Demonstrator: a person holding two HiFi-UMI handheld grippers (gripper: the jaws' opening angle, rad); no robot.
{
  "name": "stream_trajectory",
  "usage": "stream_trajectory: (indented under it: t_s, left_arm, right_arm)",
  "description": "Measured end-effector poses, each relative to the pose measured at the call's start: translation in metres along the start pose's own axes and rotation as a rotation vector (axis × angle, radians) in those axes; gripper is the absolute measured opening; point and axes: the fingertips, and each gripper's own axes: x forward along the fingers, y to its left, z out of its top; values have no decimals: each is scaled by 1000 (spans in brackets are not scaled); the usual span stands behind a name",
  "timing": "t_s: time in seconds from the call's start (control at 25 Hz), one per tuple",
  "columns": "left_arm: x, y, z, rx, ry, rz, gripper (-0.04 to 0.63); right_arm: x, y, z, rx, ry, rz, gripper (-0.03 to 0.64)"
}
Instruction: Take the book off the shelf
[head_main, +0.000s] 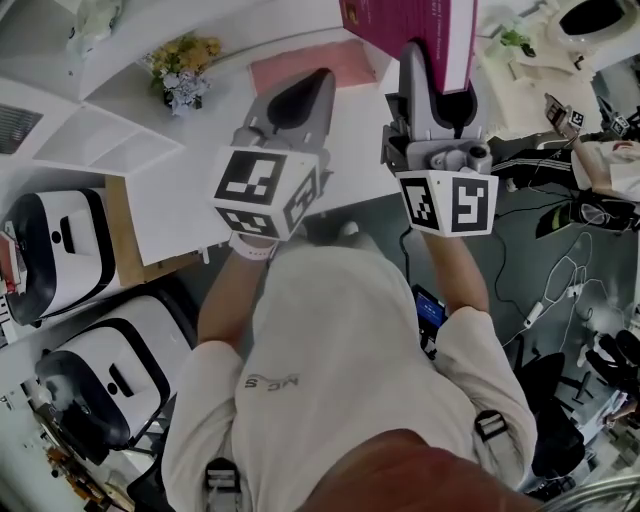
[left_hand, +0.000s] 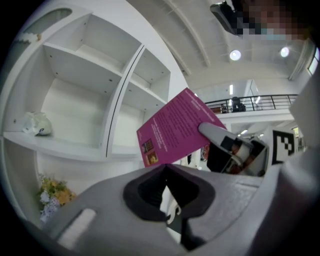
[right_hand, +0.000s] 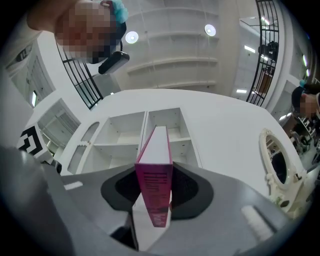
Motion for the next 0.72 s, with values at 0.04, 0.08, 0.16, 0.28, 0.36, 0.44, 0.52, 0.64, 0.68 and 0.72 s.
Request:
stream_trajectory:
  t_s: [0.04, 0.08, 0.16, 0.28, 0.36, 0.44, 0.52, 0.64, 0.68, 0.72]
  left_arm:
    - [-1, 1, -4, -5, 6, 1, 2]
    - [-1, 2, -9, -12, 12, 3, 2]
    - [-3, 6, -18, -26, 26, 10, 2]
    - [-4, 10, -33, -43, 46, 13, 2]
    - [-5, 13, -43, -56, 56, 14, 2]
    - [-7, 17, -53, -85, 65, 14, 2]
    - [-10, 21, -62, -128, 71, 8, 2]
    - [-17, 25, -78, -150, 84, 24, 2]
    - [-19, 27, -86, -149, 95, 34, 2]
    - [-21, 28, -93, -150, 107, 42, 2]
  right_arm:
    - [-3, 0, -7, 4, 18, 0, 133]
    - [-6, 0, -14, 7, 37, 0, 133]
    - [-11, 2, -29, 11, 76, 1, 133]
    - [-18, 3, -50, 13, 125, 1, 132]
    - [-22, 4, -63, 17, 155, -1, 132]
    - [-27, 4, -76, 24, 186, -4, 132]
    - [-32, 5, -89, 34, 216, -10, 132]
    - [-44, 6, -109, 53, 261, -29, 132]
    - [-48, 7, -116, 62, 274, -36, 132]
    - [-53, 7, -122, 69, 287, -43, 132]
